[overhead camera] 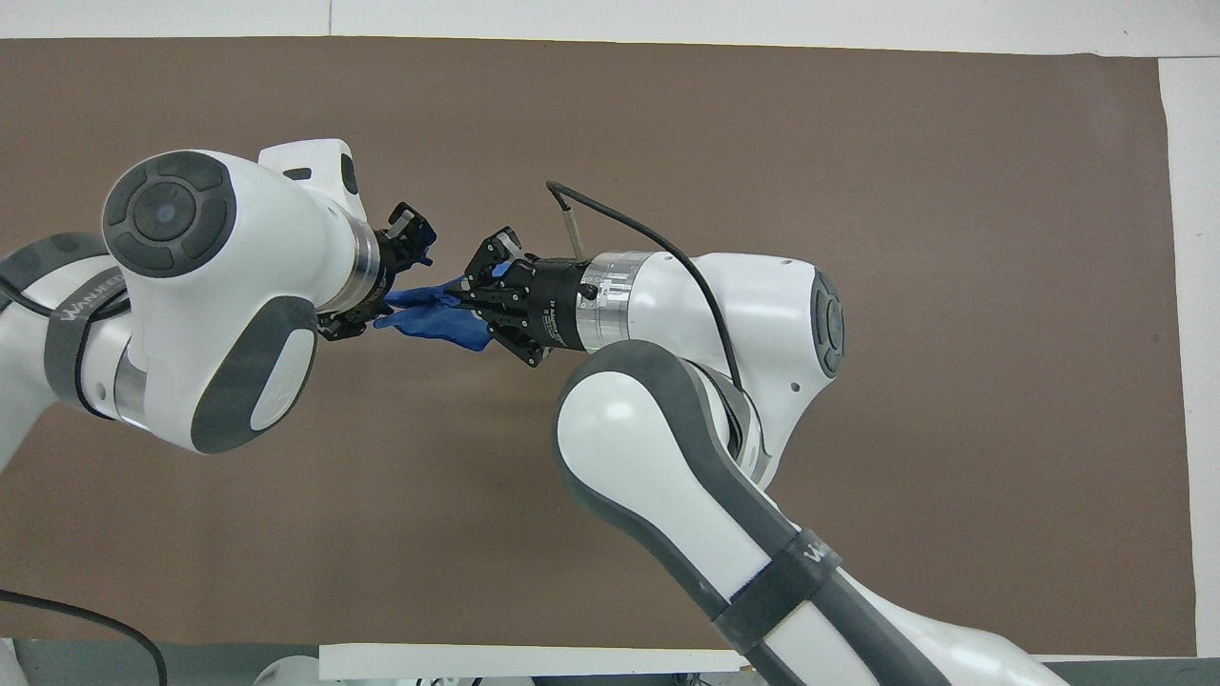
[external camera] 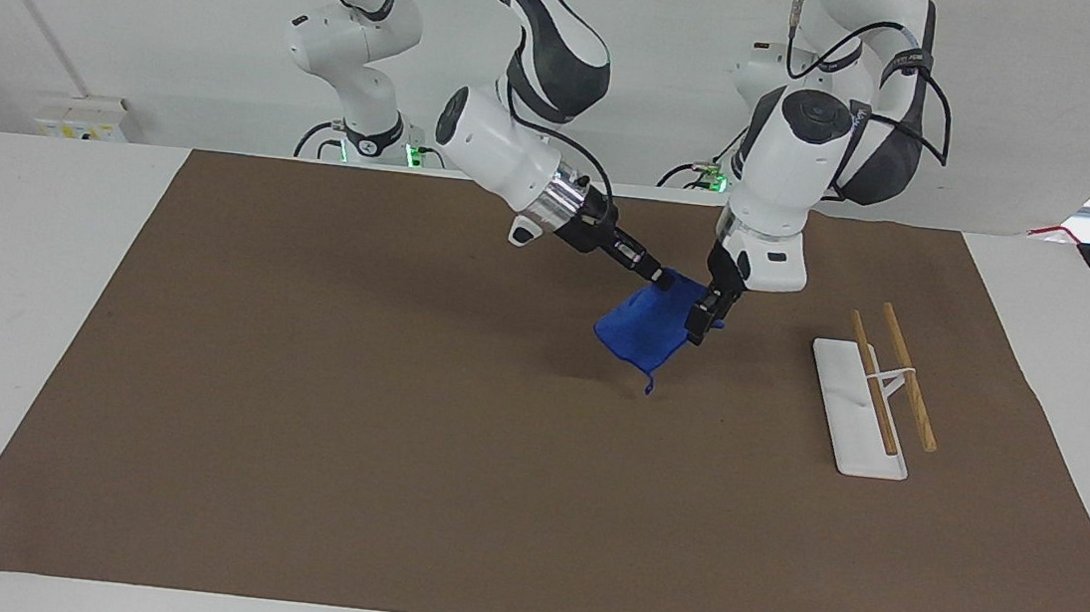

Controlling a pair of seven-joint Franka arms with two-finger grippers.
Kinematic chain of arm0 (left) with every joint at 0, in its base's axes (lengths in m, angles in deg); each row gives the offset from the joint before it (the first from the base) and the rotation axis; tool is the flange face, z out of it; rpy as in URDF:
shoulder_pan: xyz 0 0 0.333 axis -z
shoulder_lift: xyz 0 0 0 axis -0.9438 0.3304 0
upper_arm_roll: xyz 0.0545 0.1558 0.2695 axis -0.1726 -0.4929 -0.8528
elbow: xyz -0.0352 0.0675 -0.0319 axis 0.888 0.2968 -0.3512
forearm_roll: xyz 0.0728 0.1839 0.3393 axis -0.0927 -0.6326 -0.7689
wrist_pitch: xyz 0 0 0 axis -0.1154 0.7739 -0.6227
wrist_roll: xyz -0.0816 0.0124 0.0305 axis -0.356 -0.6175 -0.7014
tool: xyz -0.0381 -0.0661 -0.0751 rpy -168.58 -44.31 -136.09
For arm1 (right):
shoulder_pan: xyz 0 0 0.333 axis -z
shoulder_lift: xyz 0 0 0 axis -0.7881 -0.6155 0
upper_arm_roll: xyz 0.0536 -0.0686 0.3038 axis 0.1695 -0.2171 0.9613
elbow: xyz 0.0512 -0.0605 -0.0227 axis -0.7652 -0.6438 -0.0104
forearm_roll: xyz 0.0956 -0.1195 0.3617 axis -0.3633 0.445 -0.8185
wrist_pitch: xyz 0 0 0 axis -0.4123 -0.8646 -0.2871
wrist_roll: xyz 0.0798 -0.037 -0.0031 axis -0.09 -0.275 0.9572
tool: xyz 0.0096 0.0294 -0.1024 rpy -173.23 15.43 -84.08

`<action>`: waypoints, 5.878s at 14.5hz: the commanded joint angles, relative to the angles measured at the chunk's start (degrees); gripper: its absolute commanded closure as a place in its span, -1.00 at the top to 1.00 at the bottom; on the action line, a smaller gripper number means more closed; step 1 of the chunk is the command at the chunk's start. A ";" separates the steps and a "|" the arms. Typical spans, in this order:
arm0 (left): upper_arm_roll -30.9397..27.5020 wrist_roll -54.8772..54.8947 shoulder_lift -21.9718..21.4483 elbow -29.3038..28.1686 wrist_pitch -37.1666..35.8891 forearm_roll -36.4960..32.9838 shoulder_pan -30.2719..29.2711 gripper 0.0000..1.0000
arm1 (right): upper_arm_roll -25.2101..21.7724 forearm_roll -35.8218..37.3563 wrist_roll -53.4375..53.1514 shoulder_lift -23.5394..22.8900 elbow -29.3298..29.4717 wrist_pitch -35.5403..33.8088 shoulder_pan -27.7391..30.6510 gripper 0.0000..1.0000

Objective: Right arm passes towel to left arm to hang

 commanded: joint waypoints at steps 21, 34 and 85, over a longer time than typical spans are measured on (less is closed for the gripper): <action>-1.46 3.86 0.80 11.20 -10.13 0.60 -4.53 -1.00 | -0.28 15.45 7.54 -0.93 0.46 0.29 2.97 1.00; -1.54 37.62 1.23 12.89 -5.06 -0.10 -25.63 -1.00 | -0.45 69.26 37.25 5.40 5.18 -36.94 31.88 1.00; 0.13 75.33 0.26 27.64 -38.18 -4.24 -28.00 0.98 | -1.07 70.17 54.13 16.47 14.43 -68.70 44.72 1.00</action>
